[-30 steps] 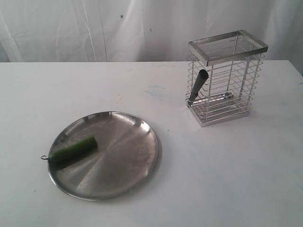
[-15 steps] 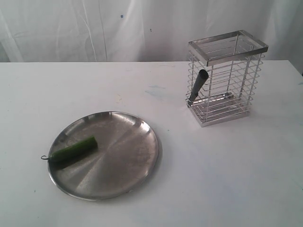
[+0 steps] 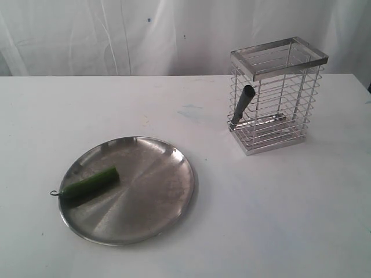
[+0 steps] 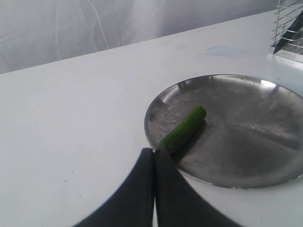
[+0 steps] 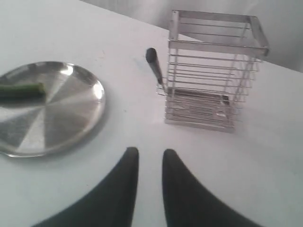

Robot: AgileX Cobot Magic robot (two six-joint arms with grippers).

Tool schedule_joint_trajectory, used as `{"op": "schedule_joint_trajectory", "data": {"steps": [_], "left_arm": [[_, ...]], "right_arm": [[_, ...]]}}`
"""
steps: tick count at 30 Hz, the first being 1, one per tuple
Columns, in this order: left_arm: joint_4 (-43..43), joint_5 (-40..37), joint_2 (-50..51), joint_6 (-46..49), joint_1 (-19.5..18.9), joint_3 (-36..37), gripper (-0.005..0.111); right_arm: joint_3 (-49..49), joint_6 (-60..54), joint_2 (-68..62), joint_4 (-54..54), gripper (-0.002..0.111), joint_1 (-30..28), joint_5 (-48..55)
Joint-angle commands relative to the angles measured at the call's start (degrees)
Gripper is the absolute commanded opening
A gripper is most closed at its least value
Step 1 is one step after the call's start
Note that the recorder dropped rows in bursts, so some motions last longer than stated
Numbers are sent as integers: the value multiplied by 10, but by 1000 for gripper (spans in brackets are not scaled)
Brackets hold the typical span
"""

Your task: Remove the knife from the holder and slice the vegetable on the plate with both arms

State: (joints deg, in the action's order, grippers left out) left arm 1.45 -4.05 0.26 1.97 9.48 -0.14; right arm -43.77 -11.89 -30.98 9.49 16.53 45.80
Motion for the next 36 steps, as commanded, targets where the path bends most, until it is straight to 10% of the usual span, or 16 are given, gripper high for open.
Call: {"op": "schedule_joint_trajectory", "data": {"steps": [1, 36], "left_arm": [[-2, -2, -3, -4, -1, 1, 0], [-2, -2, -3, -4, -1, 1, 0]], "right_arm": [[-18, -26, -66, 68, 44, 1, -52], [-309, 33, -601, -100, 47, 80, -95]]}}
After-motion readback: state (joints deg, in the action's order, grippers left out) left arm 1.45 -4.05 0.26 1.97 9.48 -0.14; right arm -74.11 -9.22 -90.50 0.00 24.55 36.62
